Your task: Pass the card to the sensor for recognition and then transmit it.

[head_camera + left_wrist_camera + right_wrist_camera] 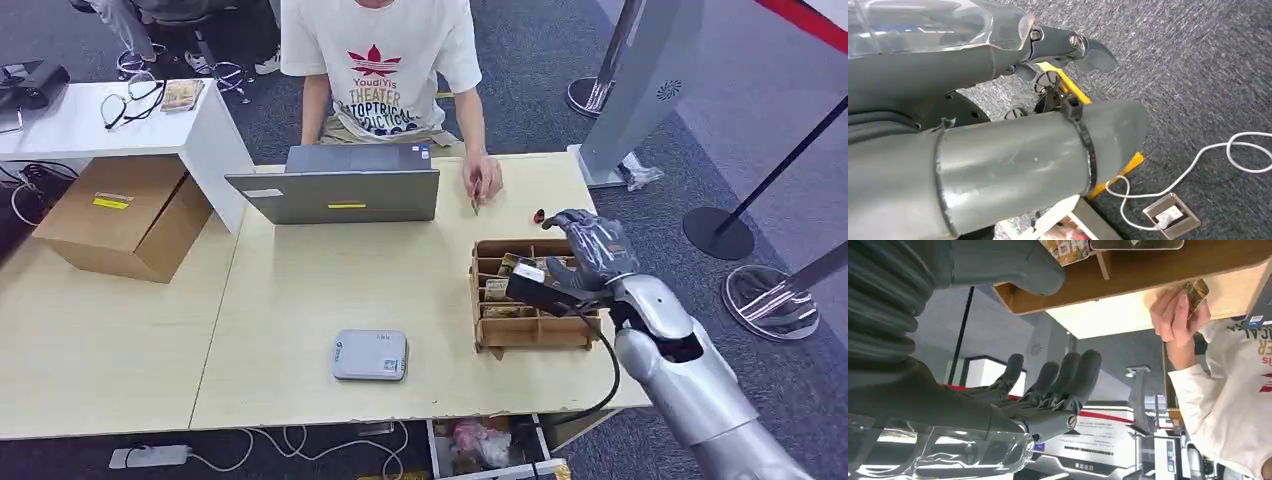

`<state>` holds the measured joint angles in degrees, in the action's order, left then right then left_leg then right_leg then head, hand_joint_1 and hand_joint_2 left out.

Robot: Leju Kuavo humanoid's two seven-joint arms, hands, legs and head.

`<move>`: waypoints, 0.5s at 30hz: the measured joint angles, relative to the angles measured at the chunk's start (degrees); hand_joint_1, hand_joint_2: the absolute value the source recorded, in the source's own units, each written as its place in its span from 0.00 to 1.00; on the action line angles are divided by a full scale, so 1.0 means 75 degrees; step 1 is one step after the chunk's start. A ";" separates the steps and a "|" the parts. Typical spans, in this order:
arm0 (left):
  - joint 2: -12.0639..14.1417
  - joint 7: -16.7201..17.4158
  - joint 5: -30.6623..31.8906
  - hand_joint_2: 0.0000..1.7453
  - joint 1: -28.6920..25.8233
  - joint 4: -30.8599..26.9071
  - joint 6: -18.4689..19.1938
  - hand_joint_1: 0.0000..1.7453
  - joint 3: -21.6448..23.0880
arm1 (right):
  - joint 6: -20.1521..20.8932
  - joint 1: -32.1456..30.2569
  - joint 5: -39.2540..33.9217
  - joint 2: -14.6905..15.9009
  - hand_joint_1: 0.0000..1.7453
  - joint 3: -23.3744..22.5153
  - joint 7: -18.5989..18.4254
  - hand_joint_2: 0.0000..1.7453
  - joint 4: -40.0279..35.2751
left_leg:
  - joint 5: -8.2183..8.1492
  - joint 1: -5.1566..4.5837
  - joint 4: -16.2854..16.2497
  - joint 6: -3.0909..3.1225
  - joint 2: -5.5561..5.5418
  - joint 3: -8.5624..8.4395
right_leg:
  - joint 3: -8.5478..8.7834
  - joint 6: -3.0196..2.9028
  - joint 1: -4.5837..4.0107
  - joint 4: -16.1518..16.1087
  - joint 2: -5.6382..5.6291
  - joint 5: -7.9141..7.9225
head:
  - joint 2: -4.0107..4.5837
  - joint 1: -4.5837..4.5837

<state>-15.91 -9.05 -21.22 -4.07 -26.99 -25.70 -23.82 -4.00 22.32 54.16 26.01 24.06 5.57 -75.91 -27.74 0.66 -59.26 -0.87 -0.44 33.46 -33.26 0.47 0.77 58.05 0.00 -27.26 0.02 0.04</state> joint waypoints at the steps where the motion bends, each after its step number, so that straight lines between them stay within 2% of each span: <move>1: -0.0009 0.0006 0.0015 0.00 -0.0010 -0.0032 -0.0003 0.00 -0.0003 | 0.0003 0.0000 0.0000 0.0000 0.46 0.0003 -0.0003 1.00 0.0015 | 0.0000 0.0000 0.0000 0.0000 0.0000 0.0000 | 0.0000 0.0000 0.0000 0.0000 0.0000 0.0000 | 0.0000 0.0003; 4: -0.0029 0.0050 0.0021 0.00 -0.0024 -0.0102 -0.0006 0.00 -0.0023 | 0.0006 -0.0002 0.0000 0.0000 0.51 0.0006 -0.0023 1.00 0.0032 | 0.0000 0.0000 0.0000 0.0000 0.0000 -0.0001 | 0.0000 0.0000 0.0000 0.0000 0.0000 0.0000 | 0.0000 0.0000; 6: -0.0038 0.0088 0.0029 0.00 -0.0025 -0.0143 -0.0006 0.00 -0.0049 | 0.0006 -0.0008 -0.0003 0.0000 0.48 0.0006 -0.0052 1.00 0.0035 | 0.0000 0.0000 0.0000 0.0000 0.0000 -0.0001 | -0.0001 0.0000 0.0000 0.0000 0.0000 0.0000 | 0.0000 0.0000; 8: -0.0044 0.0093 0.0041 0.00 -0.0024 -0.0163 -0.0003 0.00 -0.0096 | 0.0003 -0.0031 -0.0015 0.0012 0.52 0.0006 -0.0102 1.00 0.0035 | 0.0000 0.0000 -0.0001 0.0000 0.0000 -0.0002 | -0.0001 0.0000 0.0000 -0.0001 -0.0001 0.0000 | 0.0000 0.0000; 9: -0.0047 0.0099 0.0044 0.00 -0.0024 -0.0172 0.0000 0.00 -0.0105 | 0.0003 -0.0054 -0.0020 0.0020 0.50 0.0006 -0.0111 1.00 0.0032 | 0.0000 0.0000 -0.0001 0.0000 0.0000 -0.0001 | -0.0001 0.0000 0.0000 -0.0001 -0.0001 0.0000 | 0.0000 0.0000; 11: -0.0047 0.0099 0.0061 0.00 -0.0021 -0.0181 0.0006 0.00 -0.0137 | 0.0000 -0.0090 -0.0023 0.0041 0.60 0.0003 -0.0125 1.00 0.0026 | 0.0000 0.0000 -0.0001 0.0000 0.0000 -0.0002 | -0.0001 0.0000 0.0000 -0.0001 -0.0001 0.0000 | 0.0000 0.0000; 15: -0.0044 0.0099 0.0091 0.00 -0.0019 -0.0181 0.0026 0.00 -0.0213 | 0.0006 -0.0173 -0.0026 0.0085 0.53 -0.0006 -0.0157 1.00 0.0009 | 0.0000 0.0000 -0.0001 0.0000 0.0000 -0.0001 | -0.0002 0.0000 0.0000 -0.0001 -0.0001 0.0000 | 0.0000 0.0000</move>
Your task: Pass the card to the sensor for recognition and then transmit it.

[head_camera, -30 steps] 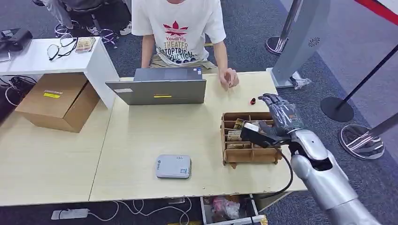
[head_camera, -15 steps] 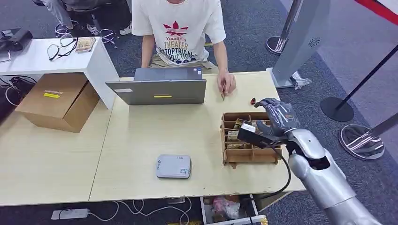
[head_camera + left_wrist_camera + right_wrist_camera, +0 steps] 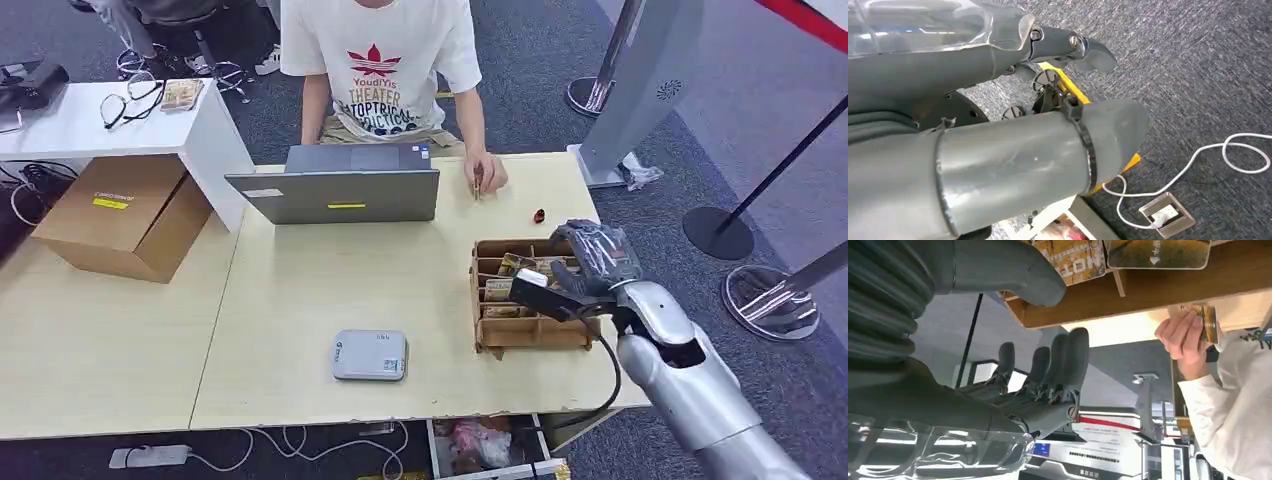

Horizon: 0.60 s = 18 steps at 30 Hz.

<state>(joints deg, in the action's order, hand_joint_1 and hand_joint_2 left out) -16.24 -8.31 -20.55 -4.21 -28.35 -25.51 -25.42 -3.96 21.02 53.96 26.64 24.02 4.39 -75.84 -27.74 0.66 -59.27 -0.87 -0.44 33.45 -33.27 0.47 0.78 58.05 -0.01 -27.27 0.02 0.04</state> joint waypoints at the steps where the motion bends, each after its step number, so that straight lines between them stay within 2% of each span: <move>1: 0.0000 0.0000 0.0003 0.00 0.0000 0.0000 0.0018 0.00 -0.0020 | 0.0003 -0.0013 0.0000 0.0000 0.54 -0.0003 -0.0003 1.00 -0.0003 | 0.0000 0.0000 0.0000 0.0000 0.0000 0.0000 | 0.0000 0.0000 0.0000 0.0000 0.0000 0.0000 | 0.0000 0.0003; 3: 0.0000 0.0000 0.0015 0.00 0.0006 0.0000 0.0044 0.00 -0.0070 | 0.0018 -0.0035 0.0000 0.0000 0.54 -0.0003 -0.0003 1.00 -0.0003 | 0.0000 0.0000 0.0000 0.0000 0.0001 -0.0001 | 0.0000 0.0000 0.0000 0.0000 -0.0001 0.0000 | 0.0000 0.0003; 4: 0.0003 0.0000 0.0020 0.00 0.0006 0.0000 0.0053 0.00 -0.0085 | 0.0029 -0.0046 0.0000 0.0000 0.48 -0.0003 -0.0009 1.00 -0.0003 | 0.0000 0.0000 0.0000 0.0000 0.0001 -0.0001 | 0.0000 0.0000 0.0000 0.0000 0.0000 0.0000 | 0.0000 0.0003; 7: -0.0006 -0.0009 0.0061 0.00 0.0007 0.0000 0.0061 0.00 -0.0134 | 0.0084 -0.0102 0.0003 0.0000 0.51 -0.0003 -0.0044 1.00 -0.0003 | 0.0000 0.0000 0.0000 0.0000 0.0000 -0.0001 | 0.0000 0.0000 0.0000 0.0000 0.0000 0.0000 | 0.0000 0.0000; 12: -0.0017 -0.0012 0.0084 0.00 0.0008 0.0000 0.0061 0.00 -0.0181 | 0.0093 -0.0213 0.0006 0.0000 0.51 -0.0003 -0.0076 1.00 -0.0003 | 0.0000 0.0000 0.0000 0.0000 0.0000 0.0000 | 0.0000 0.0000 0.0000 0.0000 0.0000 0.0000 | 0.0000 0.0003; 17: -0.0020 -0.0012 0.0087 0.00 0.0009 0.0000 0.0064 0.00 -0.0195 | 0.0093 -0.0251 0.0009 0.0000 0.46 -0.0003 -0.0082 1.00 -0.0003 | 0.0000 0.0000 0.0000 0.0000 0.0001 0.0000 | 0.0000 0.0000 0.0000 0.0000 0.0000 0.0000 | 0.0000 0.0003; 18: -0.0020 -0.0012 0.0096 0.00 0.0009 0.0000 0.0067 0.00 -0.0204 | 0.0093 -0.0261 0.0009 0.0000 0.48 -0.0003 -0.0087 1.00 -0.0003 | 0.0000 0.0000 0.0000 0.0000 0.0001 0.0000 | 0.0000 0.0000 0.0000 0.0000 0.0000 0.0000 | 0.0000 0.0000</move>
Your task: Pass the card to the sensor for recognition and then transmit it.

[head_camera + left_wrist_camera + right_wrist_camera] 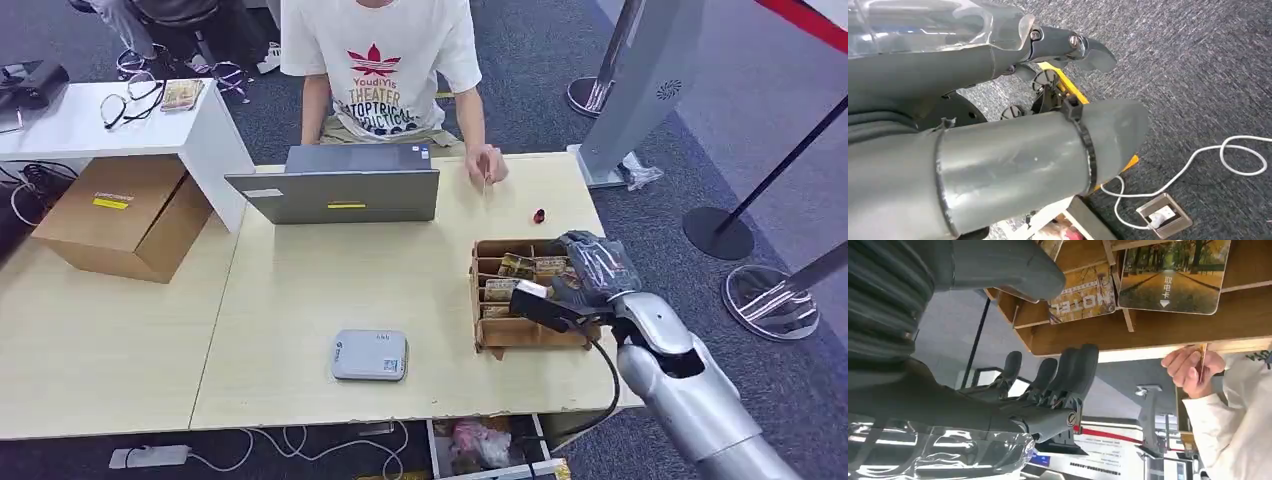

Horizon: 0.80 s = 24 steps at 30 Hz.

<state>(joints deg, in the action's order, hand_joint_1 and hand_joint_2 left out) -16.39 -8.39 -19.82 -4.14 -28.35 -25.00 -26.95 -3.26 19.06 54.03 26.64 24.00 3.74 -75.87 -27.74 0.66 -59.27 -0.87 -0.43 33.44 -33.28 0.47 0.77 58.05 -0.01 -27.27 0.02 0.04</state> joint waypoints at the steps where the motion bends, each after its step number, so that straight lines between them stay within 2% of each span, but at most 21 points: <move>1: -0.0003 0.0000 0.0015 0.00 0.0000 0.0000 0.0003 0.00 -0.0015 | 0.0000 -0.0016 0.0000 0.0000 0.46 0.0000 -0.0009 1.00 0.0000 | 0.0000 0.0000 0.0000 0.0000 0.0000 0.0000 | 0.0000 0.0000 0.0000 0.0000 0.0000 0.0000 | 0.0000 0.0003; 7: 0.0000 0.0015 0.0035 0.00 0.0011 0.0000 0.0055 0.00 -0.0122 | 0.0012 -0.0205 -0.0003 0.0064 0.47 -0.0020 -0.0064 1.00 -0.0055 | 0.0000 0.0000 0.0000 0.0000 -0.0001 0.0000 | -0.0001 0.0000 0.0000 0.0000 0.0001 0.0000 | 0.0000 0.0003; 10: 0.0000 0.0052 0.0012 0.00 0.0045 0.0000 0.0093 0.00 -0.0200 | 0.0035 -0.0357 -0.0058 0.0178 0.43 -0.0061 -0.0145 1.00 -0.0151 | 0.0000 0.0000 0.0000 0.0000 -0.0001 0.0001 | -0.0001 0.0000 0.0000 0.0000 0.0001 0.0000 | 0.0000 0.0003; 21: 0.0038 0.0055 -0.0035 0.00 0.0210 0.0085 0.0283 0.00 -0.0426 | 0.0169 -0.0638 -0.0087 0.0335 0.50 -0.0192 -0.0303 1.00 -0.0402 | 0.0000 0.0000 0.0000 0.0000 0.0001 -0.0001 | -0.0001 0.0000 0.0000 0.0000 -0.0001 0.0000 | 0.0000 0.0000; 24: 0.0047 0.0038 -0.0035 0.00 0.0230 0.0134 0.0315 0.00 -0.0446 | 0.0169 -0.0637 -0.0082 0.0379 0.49 -0.0224 -0.0306 1.00 -0.0411 | 0.0000 0.0000 0.0000 0.0000 0.0000 0.0000 | -0.0001 0.0000 0.0000 0.0000 0.0000 0.0000 | 0.0000 0.0003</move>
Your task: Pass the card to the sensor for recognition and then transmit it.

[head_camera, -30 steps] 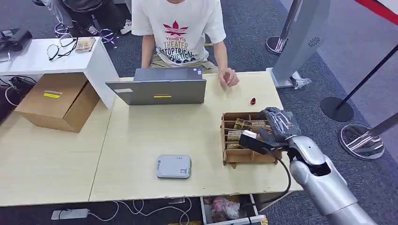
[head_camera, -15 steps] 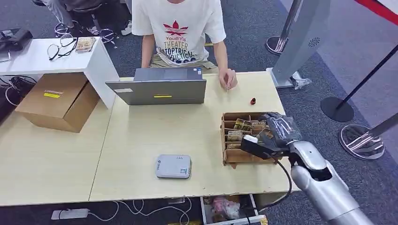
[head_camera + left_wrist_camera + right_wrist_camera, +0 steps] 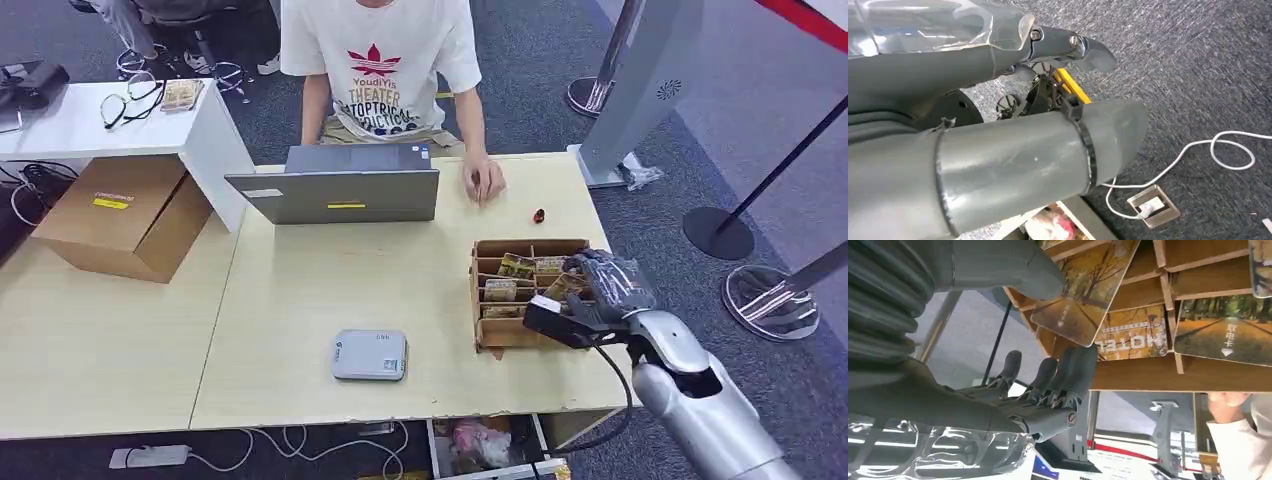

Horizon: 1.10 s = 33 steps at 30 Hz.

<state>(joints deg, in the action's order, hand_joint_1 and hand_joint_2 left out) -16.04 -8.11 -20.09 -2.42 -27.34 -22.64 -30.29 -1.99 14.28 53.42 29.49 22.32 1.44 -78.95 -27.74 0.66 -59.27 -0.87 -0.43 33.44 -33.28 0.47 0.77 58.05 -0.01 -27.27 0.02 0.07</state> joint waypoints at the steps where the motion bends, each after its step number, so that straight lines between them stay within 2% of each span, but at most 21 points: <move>1: 0.0003 -0.0014 0.0000 0.00 0.0003 0.0006 0.0000 0.00 -0.0006 | 0.0000 -0.0001 0.0000 0.0014 0.49 -0.0011 0.0000 1.00 -0.0011 | 0.0000 0.0000 0.0000 0.0000 0.0000 0.0000 | 0.0000 0.0000 0.0000 0.0000 0.0000 0.0000 | 0.0000 -0.0003; 13: 0.0029 -0.0052 -0.0020 0.00 0.0087 0.0113 0.0029 0.00 -0.0052 | -0.0012 -0.0175 -0.0026 0.0210 0.52 -0.0073 0.0000 1.00 -0.0125 | -0.0001 -0.0001 0.0000 0.0001 0.0000 0.0000 | 0.0000 0.0000 0.0001 -0.0001 0.0000 0.0000 | 0.0000 -0.0003; 14: 0.0029 -0.0058 -0.0020 0.00 0.0088 0.0120 0.0041 0.00 -0.0055 | -0.0009 -0.0195 -0.0026 0.0219 0.49 -0.0087 -0.0003 1.00 -0.0143 | -0.0001 -0.0001 0.0000 0.0001 0.0000 0.0000 | 0.0000 0.0000 0.0001 -0.0001 0.0000 0.0000 | 0.0000 0.0000; 22: 0.0038 -0.0111 -0.0020 0.00 0.0104 0.0178 0.0085 0.00 -0.0055 | 0.0009 -0.0245 -0.0026 0.0251 0.45 -0.0125 -0.0026 1.00 -0.0178 | -0.0001 0.0000 0.0000 0.0001 0.0000 0.0000 | 0.0000 0.0000 0.0000 -0.0001 0.0000 0.0000 | 0.0000 -0.0003; 23: 0.0047 -0.0154 -0.0020 0.00 0.0123 0.0221 0.0111 0.00 -0.0058 | 0.0058 -0.0275 -0.0026 0.0251 0.46 -0.0166 -0.0035 1.00 -0.0184 | -0.0001 0.0000 0.0000 0.0001 0.0000 0.0000 | 0.0000 0.0000 0.0000 -0.0001 -0.0001 0.0000 | 0.0000 0.0000; 24: 0.0067 -0.0175 -0.0020 0.00 0.0143 0.0265 0.0137 0.00 -0.0070 | 0.0105 -0.0319 -0.0023 0.0251 0.52 -0.0178 -0.0047 1.00 -0.0187 | -0.0001 -0.0001 0.0000 0.0001 0.0000 0.0001 | 0.0000 0.0000 0.0001 0.0000 -0.0001 0.0000 | 0.0000 -0.0003; 30: 0.0108 -0.0178 -0.0041 0.00 0.0202 0.0364 0.0160 0.00 -0.0108 | 0.0105 -0.0355 -0.0009 0.0251 0.60 -0.0184 -0.0055 1.00 -0.0186 | -0.0001 -0.0001 0.0000 0.0002 0.0000 0.0001 | 0.0000 0.0000 0.0001 -0.0001 0.0000 0.0000 | 0.0000 -0.0003; 31: 0.0105 -0.0175 -0.0044 0.00 0.0206 0.0370 0.0160 0.00 -0.0108 | 0.0105 -0.0356 -0.0009 0.0251 0.66 -0.0189 -0.0055 1.00 -0.0186 | -0.0001 -0.0001 0.0000 0.0002 0.0000 0.0001 | 0.0000 0.0000 0.0001 -0.0001 0.0000 0.0000 | 0.0000 0.0000; 33: 0.0105 -0.0178 -0.0044 0.00 0.0214 0.0402 0.0157 0.00 -0.0108 | 0.0108 -0.0355 -0.0003 0.0251 0.69 -0.0201 -0.0055 1.00 -0.0186 | -0.0001 -0.0001 0.0000 0.0002 0.0000 0.0001 | 0.0000 0.0000 0.0001 -0.0001 0.0000 0.0000 | 0.0000 0.0000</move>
<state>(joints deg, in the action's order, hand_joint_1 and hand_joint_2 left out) -15.26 -9.44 -20.41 -0.81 -24.33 -21.46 -31.10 -1.18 11.61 53.40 31.36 20.81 1.03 -80.35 -27.75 0.65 -59.27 -0.86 -0.43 33.45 -33.28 0.47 0.78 58.04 -0.02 -27.27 0.02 0.07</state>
